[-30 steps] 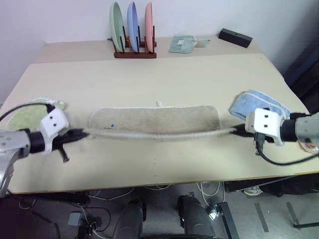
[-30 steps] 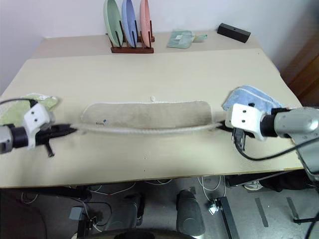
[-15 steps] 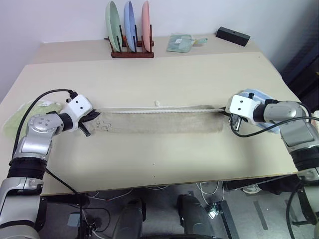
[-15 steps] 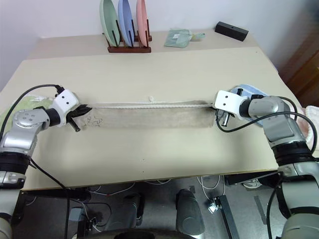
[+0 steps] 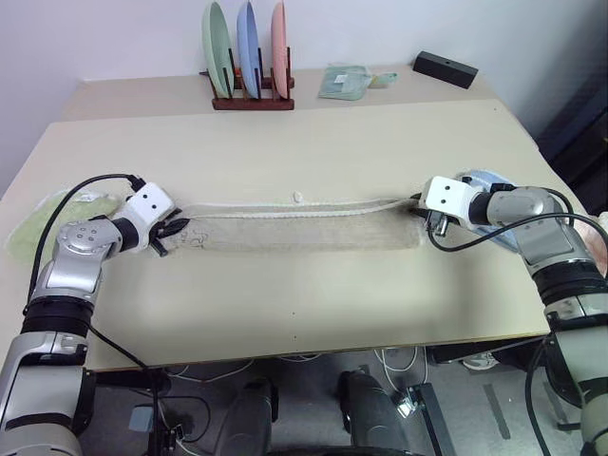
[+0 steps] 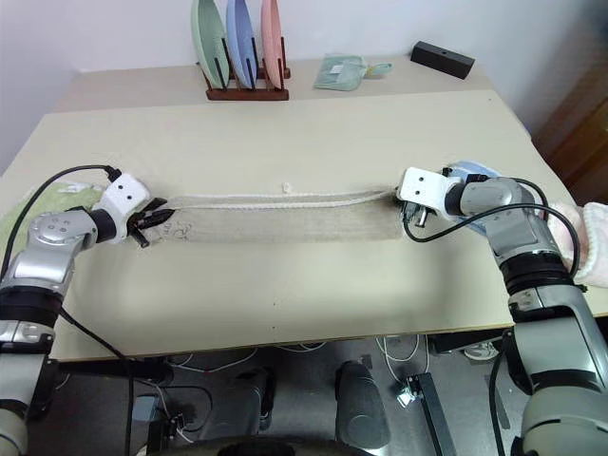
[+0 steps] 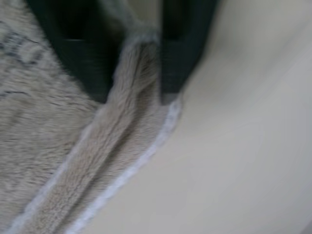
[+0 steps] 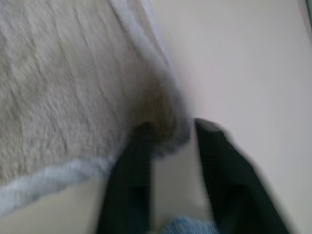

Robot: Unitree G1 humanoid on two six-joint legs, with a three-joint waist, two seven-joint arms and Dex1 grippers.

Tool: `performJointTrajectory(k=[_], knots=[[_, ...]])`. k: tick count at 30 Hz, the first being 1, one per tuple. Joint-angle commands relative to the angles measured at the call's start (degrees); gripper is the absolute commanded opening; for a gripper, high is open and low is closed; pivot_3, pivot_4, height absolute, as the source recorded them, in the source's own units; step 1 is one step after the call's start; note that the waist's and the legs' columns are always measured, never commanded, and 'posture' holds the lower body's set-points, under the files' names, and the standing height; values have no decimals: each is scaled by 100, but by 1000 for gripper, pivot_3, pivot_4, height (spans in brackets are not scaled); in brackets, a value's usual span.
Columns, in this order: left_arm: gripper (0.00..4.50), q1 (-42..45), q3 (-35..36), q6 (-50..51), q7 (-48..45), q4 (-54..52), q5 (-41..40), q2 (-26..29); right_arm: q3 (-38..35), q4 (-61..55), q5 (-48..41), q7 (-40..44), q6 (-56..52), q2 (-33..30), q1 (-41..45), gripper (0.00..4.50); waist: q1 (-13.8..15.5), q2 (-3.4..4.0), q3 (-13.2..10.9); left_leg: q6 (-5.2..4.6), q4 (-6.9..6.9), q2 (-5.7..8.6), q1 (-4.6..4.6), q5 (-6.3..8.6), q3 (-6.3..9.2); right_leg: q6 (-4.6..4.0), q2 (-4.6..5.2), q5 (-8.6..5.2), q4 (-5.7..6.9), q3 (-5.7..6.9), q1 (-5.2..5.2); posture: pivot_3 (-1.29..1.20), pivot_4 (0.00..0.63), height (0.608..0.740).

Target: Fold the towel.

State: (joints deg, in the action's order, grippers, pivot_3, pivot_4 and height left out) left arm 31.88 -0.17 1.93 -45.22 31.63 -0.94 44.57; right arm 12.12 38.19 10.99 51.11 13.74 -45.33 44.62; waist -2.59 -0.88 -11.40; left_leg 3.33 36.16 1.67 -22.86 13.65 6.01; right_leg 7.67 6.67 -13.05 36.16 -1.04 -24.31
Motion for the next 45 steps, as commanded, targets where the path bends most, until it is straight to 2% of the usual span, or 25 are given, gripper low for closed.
performJointTrajectory(k=[1, 2, 5, 8, 11, 12, 13, 17, 20, 24, 28, 33, 39, 42, 45], knots=[[3468, 97, 313, -31, 334, 25, -50, 11, -239, -84, 90, -330, 201, -182, 188, 2908, 1, 0, 0, 0, -1, 0, 1, 0, 0, 0, 0, 0, 0, 0, 0, 0, 150, 740], [3892, 137, 373, 11, 435, 57, -84, -24, -274, -118, 105, -415, 197, -220, 175, 2908, 4, 0, 0, 0, 0, 0, 0, 0, 0, 0, 0, 0, 0, 0, 0, 0, 150, 740], [3892, 329, 725, 72, 943, 150, -307, -246, -505, -555, 16, -586, 22, -378, -44, 2908, 19, 0, 0, 0, 1, 0, 0, 0, 0, 0, 0, 0, 0, 0, 0, 0, 150, 740], [3892, 476, 1133, 218, 1322, 94, -634, -516, -964, -1542, -330, -566, -542, -524, -628, 2908, 71, -3, 1, 1, 8, 2, -10, 0, 10, 1, 1, 1, 0, 6, 0, 0, 150, 740], [3983, 305, 1231, 150, 1240, -372, -828, -675, -1707, -3174, -1342, -251, -2127, -476, -1571, 3735, 76, -4, 3, 0, 7, 2, -12, 0, 11, 3, 2, 2, -1, 6, 0, 0, 150, 740], [3983, 238, 1272, 179, 1155, -577, -960, -736, -1941, -3734, -1746, -193, -2709, -412, -1902, 4198, 77, -3, 3, 0, 7, 2, -12, 0, 11, 3, 2, 2, -1, 5, 0, 0, 150, 740], [3983, 172, 1300, 221, 1072, -773, -1084, -783, -2128, -4232, -2109, -188, -3238, -333, -2195, 4481, 83, -3, 3, 0, 7, 2, -12, 0, 11, 3, 2, 2, 1, 5, 0, 0, 150, 740], [3983, -285, 926, 692, 544, -1923, -1478, -1067, -2829, -6221, -4005, -785, -5393, 537, -3476, 4481, 70, -6, 7, 0, 12, -1, -8, 0, 12, 2, -1, 3, 6, 3, 4, 0, 150, 740], [3983, -664, 366, 963, 148, -2867, -1585, -1292, -3116, -6863, -4780, -1603, -6514, 1221, -3860, 4481, 82, -4, 10, -1, 12, 1, 0, 0, 12, 0, 0, 3, 5, 1, 15, 0, 150, 740], [3983, -1028, -758, 1235, -346, -4113, -1665, -1749, -3607, -7074, -5744, -3295, -7750, 2699, -3936, 4481, 145, -9, 16, -1, 13, 1, 7, 0, 10, -4, 0, 6, 3, -5, 22, 0, 150, 740], [3983, -1154, -1233, 1218, -561, -4452, -1636, -1962, -4047, -6823, -6071, -4461, -8274, 3486, -3724, 4481, 158, -3, 18, -1, 10, 1, 11, 0, 6, -6, -3, 6, 2, -8, 21, 0, 150, 740], [3983, -1207, -1472, 1270, -627, -4605, -1654, -2134, -4572, -6358, -6260, -5468, -8486, 4007, -3418, 4481, 154, 1, 23, -2, 8, 1, 15, 1, 5, -6, -4, 6, -1, -8, 23, 0, 150, 740], [3983, -1318, -1410, 1273, -549, -4691, -1657, -2146, -5032, -5619, -6471, -6201, -8155, 4157, -2834, 4481, 155, 5, 27, -6, 2, -1, 51, 3, 6, -6, -5, 4, -13, -4, 66, 0, 150, 740], [3983, -1364, -1333, 1284, -536, -4727, -1689, -2112, -5074, -5271, -6430, -6444, -7875, 4141, -2588, 3650, 173, 6, 28, -6, 4, -1, 51, 3, 8, -6, -4, 3, -15, -2, 70, 0, 150, 740], [3983, -1406, -1314, 1290, -513, -4758, -1689, -2091, -5000, -5142, -6417, -6516, -7671, 4086, -2534, 2190, 164, 8, 29, -7, 3, 0, 51, 3, 8, -5, -5, 3, -16, -2, 70, 0, 150, 740]])
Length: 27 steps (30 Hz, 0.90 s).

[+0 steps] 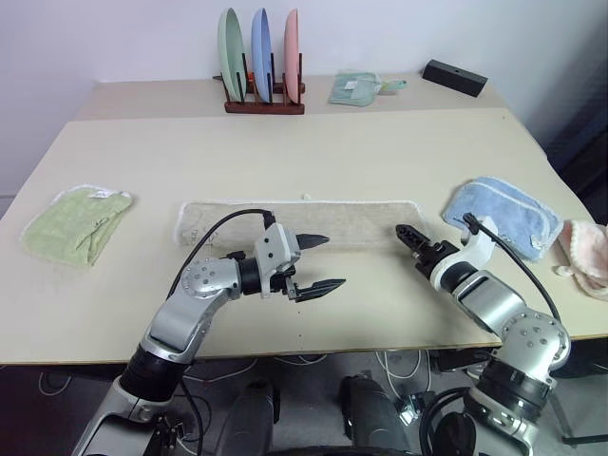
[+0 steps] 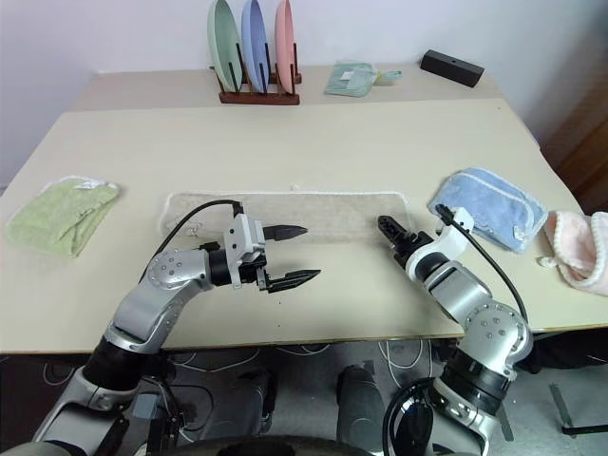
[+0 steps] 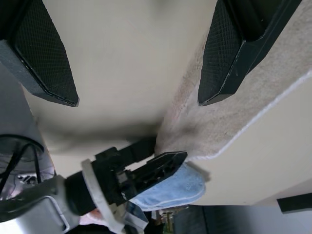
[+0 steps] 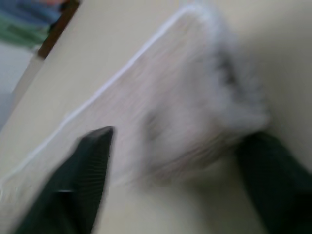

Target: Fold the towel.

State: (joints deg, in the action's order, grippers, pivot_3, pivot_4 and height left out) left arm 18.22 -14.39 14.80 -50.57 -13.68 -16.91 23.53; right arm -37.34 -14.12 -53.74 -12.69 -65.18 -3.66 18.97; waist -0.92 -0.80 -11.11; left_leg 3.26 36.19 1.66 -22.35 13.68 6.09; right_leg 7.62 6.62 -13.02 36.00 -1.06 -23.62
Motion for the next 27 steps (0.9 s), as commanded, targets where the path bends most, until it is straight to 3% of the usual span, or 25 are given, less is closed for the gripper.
performJointTrajectory(k=[1, 4, 5, 14, 17, 20, 23, 27], knots=[[3983, -59, 108, 2, 25, -244, -91, 21, -33, 88, 28, -153, 254, -92, 25, 1752, -8, 1, 0, 0, 0, 0, 0, 0, 0, 0, 0, 0, 0, 0, 0, 0, 150, 740], [3983, -111, 110, -4, 51, -271, -80, 27, 46, 3, 43, -190, 373, -166, -24, 253, -18, 3, 1, -1, -2, 0, 0, 0, 0, 0, 0, 0, 0, 0, -2, 0, 150, 740], [3983, -127, 111, 3, 66, -275, -80, 22, 46, -39, 28, -216, 402, -192, -43, 115, -13, 3, 1, -1, -2, -1, 0, 0, 0, 0, -1, 0, 0, 0, -1, 0, 150, 740], [3983, -124, 118, -92, 108, -36, -20, -34, 678, -1155, 636, 848, 566, -2225, -818, 115, -19, 14, 0, -10, -5, 0, -6, 6, -2, 3, 1, -4, -19, 0, 0, 0, 150, 740], [3983, -90, 162, -82, 138, 40, -31, -50, 1309, -1439, 1030, 1520, 791, -3021, -846, 115, -36, 17, 1, -12, -6, -6, -3, 7, -4, -8, -6, -11, -21, 0, -1, 0, 150, 740], [3983, -127, 288, -31, 224, 102, -71, -48, 2613, -1978, 1629, 2496, 1149, -4029, -657, 115, -33, 20, 0, -16, -6, -10, -4, 9, -7, -7, -10, -12, -30, -1, 1, 0, 150, 740], [3983, -276, 481, 114, 347, -6, -198, -30, 3769, -2139, 2012, 3000, 1320, -4223, -229, 115, -27, 18, 1, -16, -7, -16, -5, 9, -4, -7, -16, -11, -45, 2, 5, 0, 150, 740], [3983, -491, 575, 215, 433, -216, -200, 58, 4862, -1808, 2648, 3146, 1498, -3875, 186, 115, 25, 13, 1, -16, -7, -15, -15, 9, 4, -1, -15, -7, -65, 13, 12, 0, 150, 740]])
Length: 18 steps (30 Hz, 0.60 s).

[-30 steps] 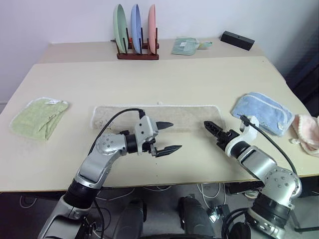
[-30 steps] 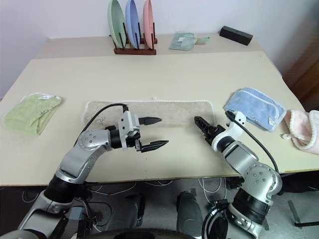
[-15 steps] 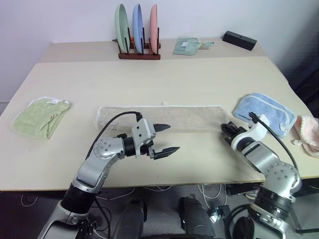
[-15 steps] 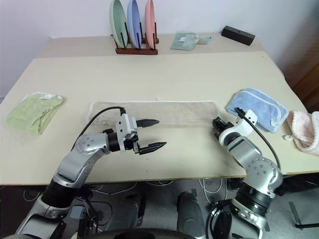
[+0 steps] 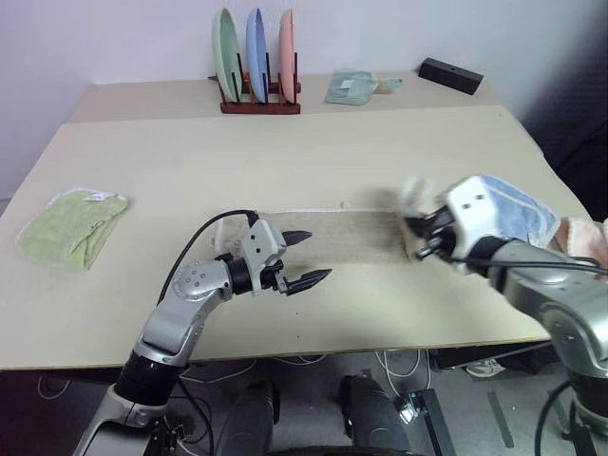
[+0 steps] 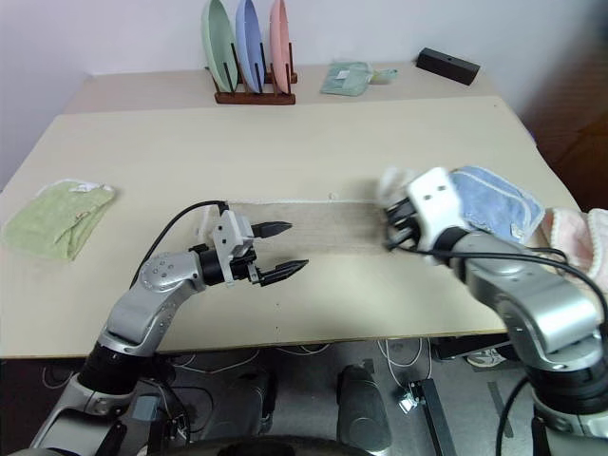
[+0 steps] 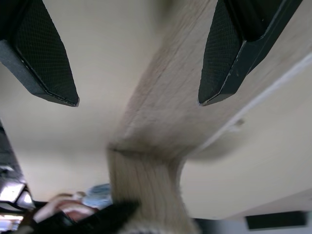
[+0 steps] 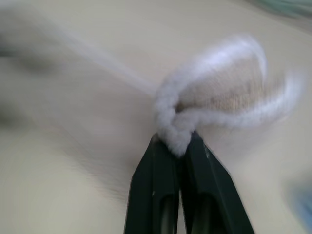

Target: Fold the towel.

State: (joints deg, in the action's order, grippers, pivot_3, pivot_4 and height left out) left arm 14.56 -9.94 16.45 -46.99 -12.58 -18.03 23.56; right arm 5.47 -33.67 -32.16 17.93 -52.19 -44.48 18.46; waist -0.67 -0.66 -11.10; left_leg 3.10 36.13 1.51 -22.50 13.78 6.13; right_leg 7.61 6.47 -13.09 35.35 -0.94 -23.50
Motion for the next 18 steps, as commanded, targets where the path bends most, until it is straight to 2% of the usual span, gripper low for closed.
performJointTrajectory(k=[1, 5, 13, 14, 16, 18], knots=[[3983, -181, 147, 83, 104, -403, -87, 78, 822, 278, 675, 103, 254, 317, 328, 115, 6, -1, 0, 0, 0, 3, -2, 0, 0, 0, 2, 2, -6, -1, 2, 0, 150, 740], [3983, -279, 160, 242, 232, -670, -99, 126, 1112, 647, 1041, 199, 349, 625, 440, 115, 18, -4, -1, 0, 2, 7, -6, 0, 0, -1, 7, 2, -13, -1, 3, 0, 150, 740], [3983, -370, 208, 515, 388, -974, -149, 185, 1118, 761, 1452, 372, 496, 1022, 406, 115, -20, -4, -1, 0, -2, 5, 0, 0, 0, 0, 4, 3, -10, -1, 2, 0, 150, 740], [3983, -364, 211, 526, 394, -974, -153, 188, 1062, 723, 1414, 411, 471, 1090, 393, 508, -14, -4, -1, 0, -3, 5, 0, 0, 0, 0, 4, 3, -10, -1, 2, 0, 150, 740], [3983, -345, 225, 550, 405, -952, -167, 195, 988, 621, 1409, 516, 535, 1126, 356, 997, -13, -4, -1, 0, -2, 5, 0, 0, 0, 0, 4, 3, -10, -1, 2, 0, 150, 740], [3983, -391, 311, 549, 427, -900, -200, 214, 810, 346, 1369, 716, 755, 984, 228, 1709, -1, -4, -1, 0, -1, 6, -1, 0, 0, 0, 4, 3, -10, -1, 2, 0, 150, 740]])
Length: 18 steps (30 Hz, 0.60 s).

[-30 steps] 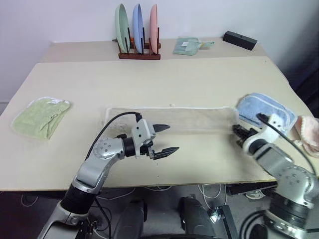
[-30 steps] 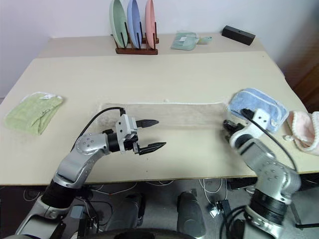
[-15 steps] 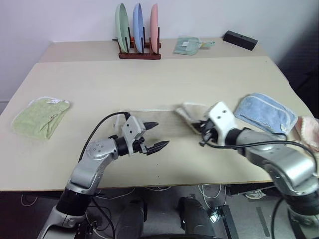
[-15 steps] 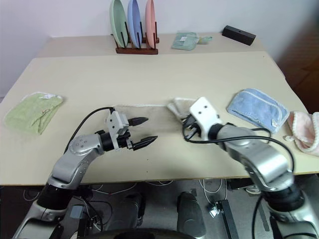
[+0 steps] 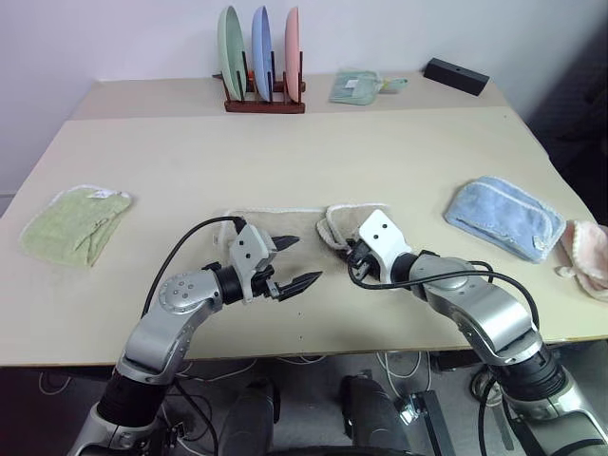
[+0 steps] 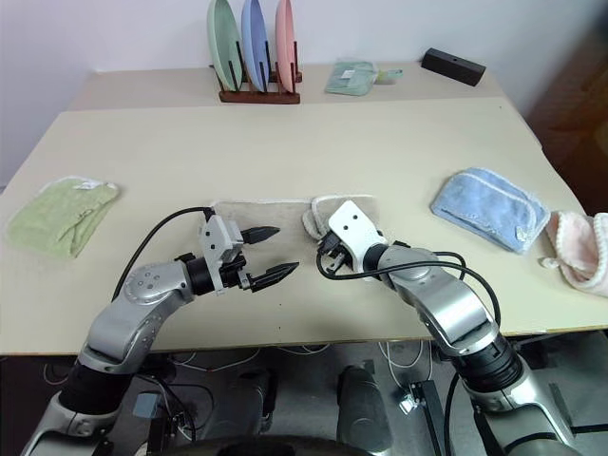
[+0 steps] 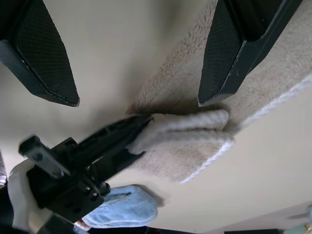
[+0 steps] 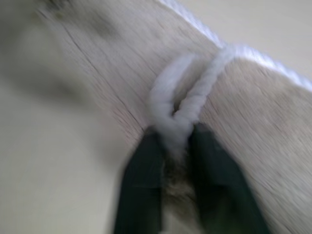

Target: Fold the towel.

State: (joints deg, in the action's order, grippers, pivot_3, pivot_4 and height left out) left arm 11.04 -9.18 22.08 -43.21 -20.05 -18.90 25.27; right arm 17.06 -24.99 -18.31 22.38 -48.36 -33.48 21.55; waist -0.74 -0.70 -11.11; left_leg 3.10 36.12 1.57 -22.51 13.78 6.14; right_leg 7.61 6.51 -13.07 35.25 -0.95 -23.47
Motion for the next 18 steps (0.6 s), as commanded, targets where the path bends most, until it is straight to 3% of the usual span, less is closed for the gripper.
performJointTrajectory(k=[1, 4, 7, 11, 18], knots=[[3983, -85, 313, -14, 66, -130, -146, 60, -487, -709, -113, 455, 473, -238, -182, 1910, 9, 0, 0, 0, 0, 0, 0, 0, 0, 0, 0, 0, 0, 0, 0, 0, 150, 740], [3983, -237, 574, -27, 150, -46, -207, 107, -1053, -1212, -510, 1012, 653, -567, -562, 1910, 8, 0, 0, -1, -4, 0, -1, 1, 0, 2, 0, -1, -2, 0, 0, 0, 150, 740], [3983, -431, 791, -92, 191, 39, -201, 177, -1707, -1120, -991, 986, 479, -371, -580, 1910, -15, -1, 0, -2, -3, -3, 4, 1, 0, -1, -1, -1, -1, 1, 1, 0, 150, 740], [3983, -675, 940, -189, 246, 60, -159, 225, -1686, -348, -662, 779, 612, -183, -218, 30, -17, -2, 0, -2, -3, -7, 7, 1, -3, -20, -5, -6, 1, 0, 1, 0, 150, 740], [3983, -881, 944, -242, 326, -67, -159, 152, -801, 1880, 510, 668, 1793, 443, 442, 30, -16, -2, 1, -1, -5, -6, 5, 1, -4, -20, -5, -5, -2, 0, 1, 0, 150, 740]])
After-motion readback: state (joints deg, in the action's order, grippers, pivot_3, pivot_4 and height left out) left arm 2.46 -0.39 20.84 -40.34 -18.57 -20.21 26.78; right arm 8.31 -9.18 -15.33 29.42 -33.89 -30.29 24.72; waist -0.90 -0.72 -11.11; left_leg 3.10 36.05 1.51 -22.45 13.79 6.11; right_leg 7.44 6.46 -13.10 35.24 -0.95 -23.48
